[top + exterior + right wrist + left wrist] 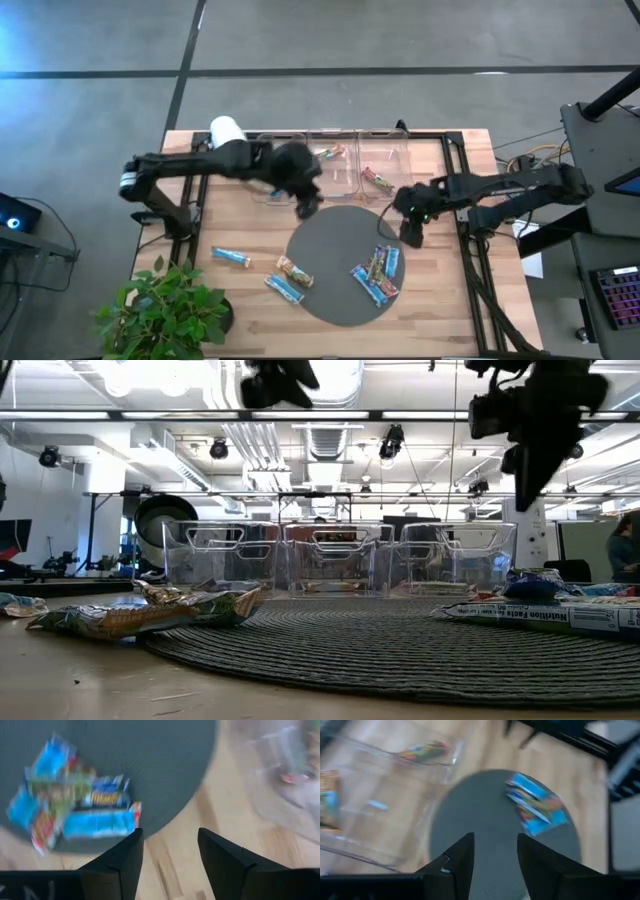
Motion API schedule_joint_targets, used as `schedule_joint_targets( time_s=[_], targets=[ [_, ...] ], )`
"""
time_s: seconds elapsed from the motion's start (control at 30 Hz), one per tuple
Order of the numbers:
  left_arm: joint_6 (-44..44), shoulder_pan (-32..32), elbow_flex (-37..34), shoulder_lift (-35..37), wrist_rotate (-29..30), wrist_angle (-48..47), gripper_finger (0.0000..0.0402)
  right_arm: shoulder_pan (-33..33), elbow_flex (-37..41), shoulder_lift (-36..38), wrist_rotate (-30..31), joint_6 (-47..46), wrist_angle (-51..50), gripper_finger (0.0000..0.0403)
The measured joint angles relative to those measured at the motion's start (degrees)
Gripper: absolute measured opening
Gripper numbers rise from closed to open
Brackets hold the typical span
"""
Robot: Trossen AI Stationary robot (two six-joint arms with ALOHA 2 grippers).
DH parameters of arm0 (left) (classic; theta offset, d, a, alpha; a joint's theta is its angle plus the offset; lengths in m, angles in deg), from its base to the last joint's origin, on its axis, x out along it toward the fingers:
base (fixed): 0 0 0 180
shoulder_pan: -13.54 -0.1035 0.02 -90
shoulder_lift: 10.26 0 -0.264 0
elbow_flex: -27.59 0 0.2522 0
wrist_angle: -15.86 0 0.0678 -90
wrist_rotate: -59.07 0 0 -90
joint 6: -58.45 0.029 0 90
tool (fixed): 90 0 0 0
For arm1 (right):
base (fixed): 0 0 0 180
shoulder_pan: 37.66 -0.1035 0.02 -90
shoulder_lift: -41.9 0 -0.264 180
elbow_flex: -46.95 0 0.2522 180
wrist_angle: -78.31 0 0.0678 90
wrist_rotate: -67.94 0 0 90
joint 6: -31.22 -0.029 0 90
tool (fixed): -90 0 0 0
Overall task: Pick and place Granola Bars by type
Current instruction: Put the blue granola bar into the left bin
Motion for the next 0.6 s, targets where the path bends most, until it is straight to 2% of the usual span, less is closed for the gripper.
schedule_joint_targets(
  time_s=[0.23, 0.4, 0.6],
  targets=[
    [-8.29, 10.54, -9.04, 5.48, 8.49, 1.53, 0.0131, -10.85, -0.04, -9.08, 1.76, 21.08, 3.14, 0.0178],
    [-19.2, 13.46, -16.24, 8.59, 9.8, 3.38, 0.0131, -14.66, -0.32, -13.8, 7.61, 28.11, 8.61, 0.0178],
    [-26.72, 15.98, -23.09, 11.89, 9.91, 9.67, 0.0131, -15.76, -1.31, -16.72, 6.79, 39.09, 14.97, 0.0184]
  ],
)
